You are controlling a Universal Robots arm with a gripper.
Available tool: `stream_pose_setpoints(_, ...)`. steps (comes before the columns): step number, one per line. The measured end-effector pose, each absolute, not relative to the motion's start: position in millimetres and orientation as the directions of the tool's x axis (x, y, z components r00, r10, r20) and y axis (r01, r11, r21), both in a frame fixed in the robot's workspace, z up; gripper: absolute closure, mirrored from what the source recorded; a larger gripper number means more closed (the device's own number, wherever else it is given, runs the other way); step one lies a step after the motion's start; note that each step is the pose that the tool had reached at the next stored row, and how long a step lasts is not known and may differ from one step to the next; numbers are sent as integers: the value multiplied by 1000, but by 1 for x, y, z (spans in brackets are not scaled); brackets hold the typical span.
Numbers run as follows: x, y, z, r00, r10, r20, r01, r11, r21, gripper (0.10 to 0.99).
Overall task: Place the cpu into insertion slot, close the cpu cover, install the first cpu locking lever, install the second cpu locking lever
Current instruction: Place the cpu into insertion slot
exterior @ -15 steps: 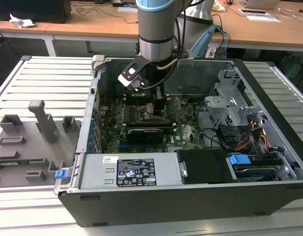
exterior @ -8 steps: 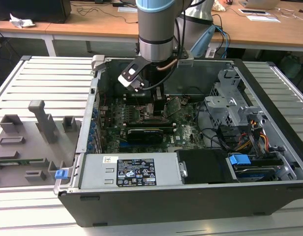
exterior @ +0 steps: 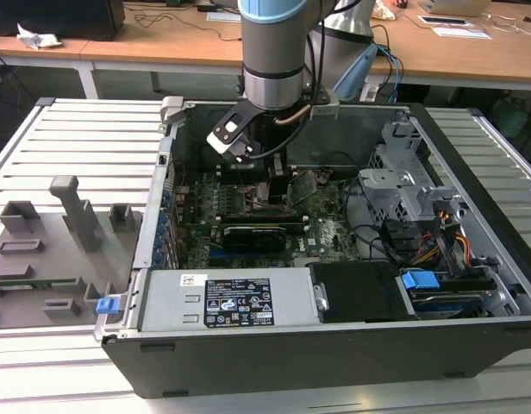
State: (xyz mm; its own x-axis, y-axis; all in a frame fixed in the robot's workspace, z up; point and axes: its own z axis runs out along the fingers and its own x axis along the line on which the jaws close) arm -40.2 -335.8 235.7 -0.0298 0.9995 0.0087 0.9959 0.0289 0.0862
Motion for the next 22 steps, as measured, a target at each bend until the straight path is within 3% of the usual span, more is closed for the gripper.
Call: stream_pose_setpoints(22,-46,-324,214,-13,1000,9,996,12,86,553)
